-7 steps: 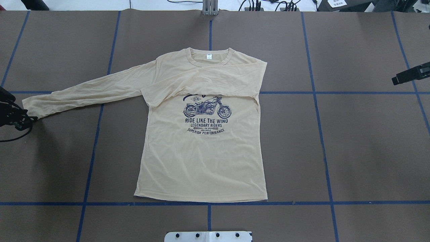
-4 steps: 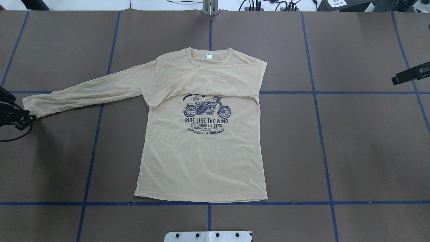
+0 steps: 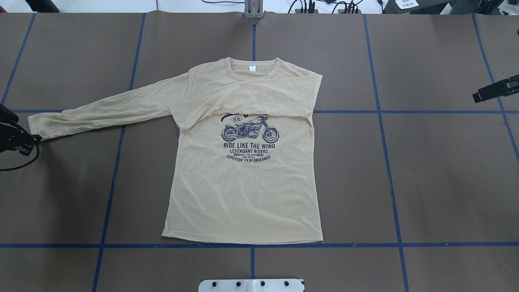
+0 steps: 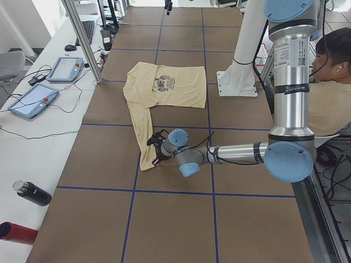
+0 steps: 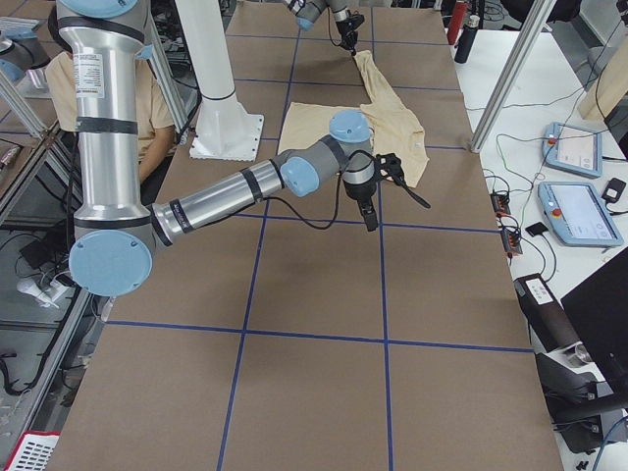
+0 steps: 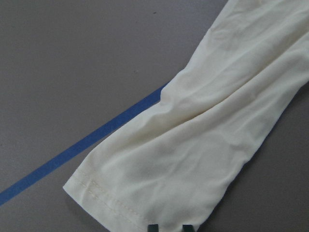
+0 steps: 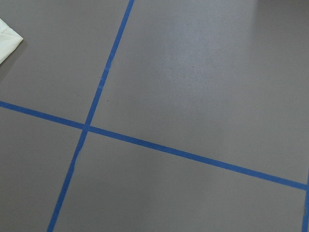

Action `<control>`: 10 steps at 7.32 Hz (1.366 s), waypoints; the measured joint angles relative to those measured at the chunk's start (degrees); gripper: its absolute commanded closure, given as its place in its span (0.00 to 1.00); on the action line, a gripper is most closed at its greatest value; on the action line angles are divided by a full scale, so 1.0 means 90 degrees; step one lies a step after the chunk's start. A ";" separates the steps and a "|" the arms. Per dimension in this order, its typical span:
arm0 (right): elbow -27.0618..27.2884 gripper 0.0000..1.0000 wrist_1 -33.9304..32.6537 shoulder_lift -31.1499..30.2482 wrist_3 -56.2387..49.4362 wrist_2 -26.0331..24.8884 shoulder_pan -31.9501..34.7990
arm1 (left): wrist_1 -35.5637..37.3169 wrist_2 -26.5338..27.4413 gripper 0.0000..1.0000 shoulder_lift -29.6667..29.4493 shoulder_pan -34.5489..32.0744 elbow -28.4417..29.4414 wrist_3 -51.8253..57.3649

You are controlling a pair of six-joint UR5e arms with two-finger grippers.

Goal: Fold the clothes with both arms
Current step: 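Grasp the other sleeve cuff with the left gripper, then fold the held sleeve across the shirt front with the left gripper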

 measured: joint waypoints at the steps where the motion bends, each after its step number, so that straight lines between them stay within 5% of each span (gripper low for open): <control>1: 0.0000 0.00 0.0000 0.0007 0.0000 0.0000 0.0000 | -0.0022 -0.0105 1.00 0.0012 -0.0005 -0.0121 0.0006; 3: -0.0004 0.00 0.0000 0.0012 0.0000 0.0001 -0.0006 | 0.0235 -0.0616 1.00 -0.0026 -0.0045 -0.0613 0.0004; 5: -0.0012 0.00 0.0000 0.0020 0.0000 -0.0005 -0.0006 | 0.1815 -0.0801 1.00 -0.0548 -0.0073 -0.1505 -0.0007; 8: -0.0003 0.00 0.0000 0.0010 0.0039 -0.0001 -0.0001 | 0.5202 -0.0832 1.00 -0.3012 -0.0031 -0.2056 -0.0417; 10: -0.0004 0.00 0.0000 0.0012 0.0056 -0.0004 0.0000 | 0.6508 -0.0841 1.00 -0.4730 0.0253 -0.1740 -0.1348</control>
